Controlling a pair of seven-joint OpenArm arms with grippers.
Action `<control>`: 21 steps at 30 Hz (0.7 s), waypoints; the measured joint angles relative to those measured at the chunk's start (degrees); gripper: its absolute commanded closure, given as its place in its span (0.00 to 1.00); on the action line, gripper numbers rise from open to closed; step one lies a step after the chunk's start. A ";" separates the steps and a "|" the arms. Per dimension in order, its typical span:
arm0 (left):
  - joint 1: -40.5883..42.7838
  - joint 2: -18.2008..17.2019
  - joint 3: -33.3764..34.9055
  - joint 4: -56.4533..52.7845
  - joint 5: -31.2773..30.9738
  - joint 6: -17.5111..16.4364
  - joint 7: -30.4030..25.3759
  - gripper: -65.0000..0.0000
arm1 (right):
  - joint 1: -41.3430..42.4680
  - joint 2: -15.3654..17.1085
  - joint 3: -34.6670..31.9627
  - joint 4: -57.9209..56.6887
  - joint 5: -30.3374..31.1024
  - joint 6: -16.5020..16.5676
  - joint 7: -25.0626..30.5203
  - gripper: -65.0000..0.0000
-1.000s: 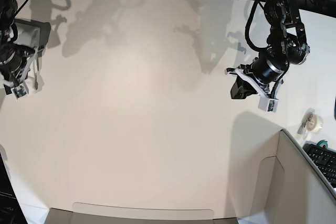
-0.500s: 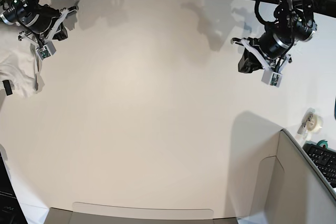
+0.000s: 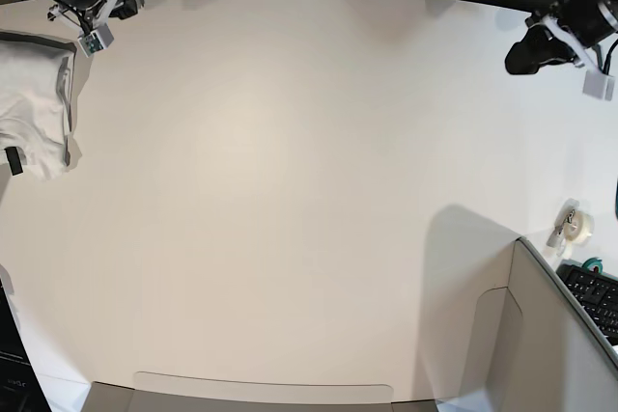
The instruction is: Layout the t-shirt on the table in an organized manner, then fold the t-shirt properly
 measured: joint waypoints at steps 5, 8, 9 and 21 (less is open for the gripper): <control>3.30 4.37 -8.35 -0.09 0.17 -0.11 9.14 1.00 | -5.20 -1.68 0.31 0.17 0.24 -0.02 0.61 1.00; 4.42 9.33 -14.56 0.04 0.22 -0.55 16.22 1.00 | -9.51 -3.17 0.52 0.20 -0.17 -0.39 0.76 1.00; 4.57 10.71 -16.31 0.02 0.24 -0.52 17.57 1.00 | -11.02 -3.87 0.52 0.17 0.02 -0.39 0.81 1.00; 8.28 17.59 -12.68 -2.60 7.45 0.09 18.38 1.00 | -19.61 -14.62 -0.11 -3.98 -15.02 -0.39 0.92 1.00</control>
